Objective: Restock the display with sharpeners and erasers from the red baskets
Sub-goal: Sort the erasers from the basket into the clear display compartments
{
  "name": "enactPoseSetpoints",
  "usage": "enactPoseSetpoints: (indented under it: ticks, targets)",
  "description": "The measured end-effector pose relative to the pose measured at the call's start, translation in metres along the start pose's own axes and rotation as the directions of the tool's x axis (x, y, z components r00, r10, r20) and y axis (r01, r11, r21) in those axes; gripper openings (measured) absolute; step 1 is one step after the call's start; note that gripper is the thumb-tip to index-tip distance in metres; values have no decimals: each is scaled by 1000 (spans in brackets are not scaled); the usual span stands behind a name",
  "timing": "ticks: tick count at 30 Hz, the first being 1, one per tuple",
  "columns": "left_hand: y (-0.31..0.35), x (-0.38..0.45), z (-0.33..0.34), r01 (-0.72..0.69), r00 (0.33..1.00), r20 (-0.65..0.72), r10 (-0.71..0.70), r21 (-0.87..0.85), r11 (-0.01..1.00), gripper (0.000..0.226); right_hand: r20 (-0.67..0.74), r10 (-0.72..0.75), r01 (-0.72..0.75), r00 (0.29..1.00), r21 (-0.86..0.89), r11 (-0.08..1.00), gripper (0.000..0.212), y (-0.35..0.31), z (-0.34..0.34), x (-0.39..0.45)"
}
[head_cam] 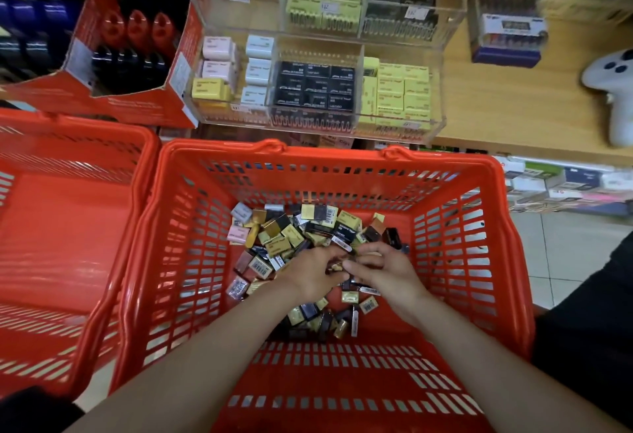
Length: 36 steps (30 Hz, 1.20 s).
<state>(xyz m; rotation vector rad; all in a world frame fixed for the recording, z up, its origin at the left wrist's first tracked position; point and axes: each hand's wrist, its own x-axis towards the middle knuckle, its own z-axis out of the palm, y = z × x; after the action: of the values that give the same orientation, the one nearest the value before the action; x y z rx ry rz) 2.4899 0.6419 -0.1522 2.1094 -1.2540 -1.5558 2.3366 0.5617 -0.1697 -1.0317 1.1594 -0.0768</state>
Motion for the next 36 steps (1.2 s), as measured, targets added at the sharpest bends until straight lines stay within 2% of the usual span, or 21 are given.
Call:
enactPoseSetpoints:
  ticks: [2,3,4,5,6,8,10,12,14,17,19,21,24,25,27,29,30,33,36]
  targets:
    - [-3,0,3,13,1000,-17,-13,17,1000,19,6,46,-46,999,107,993,35,0,5,4]
    - [-5,0,3,41,997,-58,-44,-44,998,7,-63,81,-73,995,118,990,33,2,6,6]
    - [-7,0,2,90,990,-98,-106,-157,984,2,-175,102,-98,979,32,995,32,6,6,11]
    - [-9,0,1,143,975,-121,-187,-305,942,4,-277,87,-133,957,-150,980,31,12,4,17]
    - [-10,1,-1,186,956,-117,-268,-461,868,5,-327,45,-169,944,-363,916,29,18,2,21]
    - [-13,1,-6,223,929,-82,-361,-655,722,10,-297,4,-202,955,-639,742,33,27,9,22]
    - [-16,-1,-9,228,923,-54,-381,-720,656,17,-281,7,-217,960,-724,655,38,32,22,22]
    - [-18,-2,-13,227,927,-32,-374,-746,626,28,-316,-23,-228,948,-732,642,37,36,31,24]
    - [-20,-3,-16,221,932,-7,-361,-779,587,37,-323,-31,-215,946,-697,684,31,38,32,25]
    - [-19,-4,-18,218,936,10,-353,-801,557,32,-304,-6,-185,953,-595,782,28,40,17,21]
    - [-17,-5,-15,232,931,29,-364,-816,529,26,-312,-57,-139,948,-571,809,26,39,6,16]
    - [-17,-5,-11,246,925,35,-379,-815,525,25,-304,-101,-103,947,-587,803,26,33,0,14]
    - [-17,-5,-6,251,922,38,-385,-816,521,25,-177,-91,-54,980,-673,738,26,22,2,15]
    - [-16,-5,-5,253,922,43,-384,-819,516,25,-186,-131,-33,974,-684,729,23,17,1,15]
    - [-16,-3,-4,254,924,49,-379,-819,514,25,-321,-292,-8,901,-684,729,16,7,-7,17]
    - [-16,-1,-4,255,925,50,-378,-818,516,24,-423,-396,-28,815,-712,701,24,-2,-19,21]
    - [-16,1,-4,254,924,49,-379,-820,513,24,-420,-377,-65,826,-735,675,31,-5,-25,25]
    - [-18,4,-2,263,921,59,-384,-821,506,23,-421,-197,-223,886,-758,613,44,-9,-28,40]
    - [-19,7,-1,266,924,70,-375,-824,501,23,-477,-116,-334,871,-750,571,46,-7,-24,53]
